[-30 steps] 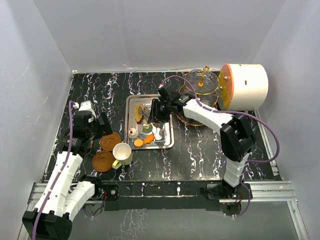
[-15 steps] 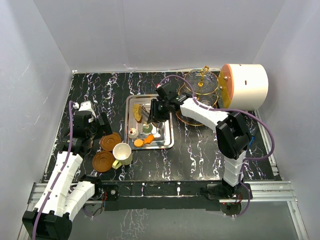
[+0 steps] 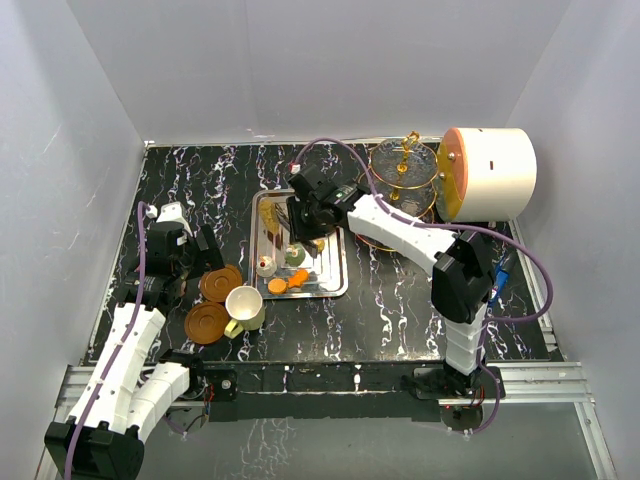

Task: Serve the afternoon tea
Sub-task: Pick up the desert from the tray, then place the desert on the desert table.

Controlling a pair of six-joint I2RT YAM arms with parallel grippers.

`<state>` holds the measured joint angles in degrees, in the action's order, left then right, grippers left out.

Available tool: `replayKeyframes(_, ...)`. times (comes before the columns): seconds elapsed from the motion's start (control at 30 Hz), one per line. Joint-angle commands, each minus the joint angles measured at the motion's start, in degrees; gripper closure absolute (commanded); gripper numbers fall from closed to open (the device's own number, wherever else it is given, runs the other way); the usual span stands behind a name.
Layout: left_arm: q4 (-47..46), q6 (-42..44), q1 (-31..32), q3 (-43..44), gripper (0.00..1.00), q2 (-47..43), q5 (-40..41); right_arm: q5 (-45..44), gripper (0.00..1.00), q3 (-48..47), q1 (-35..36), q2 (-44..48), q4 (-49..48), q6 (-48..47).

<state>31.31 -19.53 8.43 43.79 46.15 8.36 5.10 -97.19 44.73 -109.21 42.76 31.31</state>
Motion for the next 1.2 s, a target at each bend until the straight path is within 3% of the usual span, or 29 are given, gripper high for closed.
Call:
replayKeyframes(0.0,-0.4,-0.2,-0.1,-0.6,0.01,-1.2,1.2,-9.3,0.85,-4.6,1.7,5.3,6.0,-6.2)
replayKeyframes(0.47,-0.3,-0.3,-0.1,-0.7,0.01,-1.2,1.2,-27.6,0.85,3.9,2.1,21.7,24.3,-11.3)
replayKeyframes(0.8,0.1,-0.5,-0.1,-0.6,0.01,-1.2,1.7,-37.6,0.85,8.3,2.1,19.7,27.6,-12.0)
replayKeyframes(1.17,-0.1,-0.6,-0.1,-0.9,0.01,-1.3,1.8,-43.0,0.84,9.7,2.1,14.3,27.5,-12.5)
